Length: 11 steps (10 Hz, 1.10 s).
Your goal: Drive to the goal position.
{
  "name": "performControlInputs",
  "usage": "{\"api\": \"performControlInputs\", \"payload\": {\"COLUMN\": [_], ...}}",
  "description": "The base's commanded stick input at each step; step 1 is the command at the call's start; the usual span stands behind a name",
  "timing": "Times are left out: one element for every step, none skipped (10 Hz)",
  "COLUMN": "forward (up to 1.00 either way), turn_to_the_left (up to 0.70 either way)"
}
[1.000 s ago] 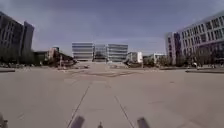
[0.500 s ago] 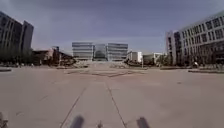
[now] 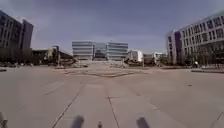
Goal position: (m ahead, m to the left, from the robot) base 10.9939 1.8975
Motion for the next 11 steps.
{"api": "performControlInputs", "payload": {"forward": [1.0,1.0,1.0,1.0,1.0,1.0,1.0,1.0,1.0,1.0,1.0], "turn_to_the_left": [0.0,0.0,0.0,0.0,0.0,0.0,0.0,0.0,0.0,0.0,0.0]}}
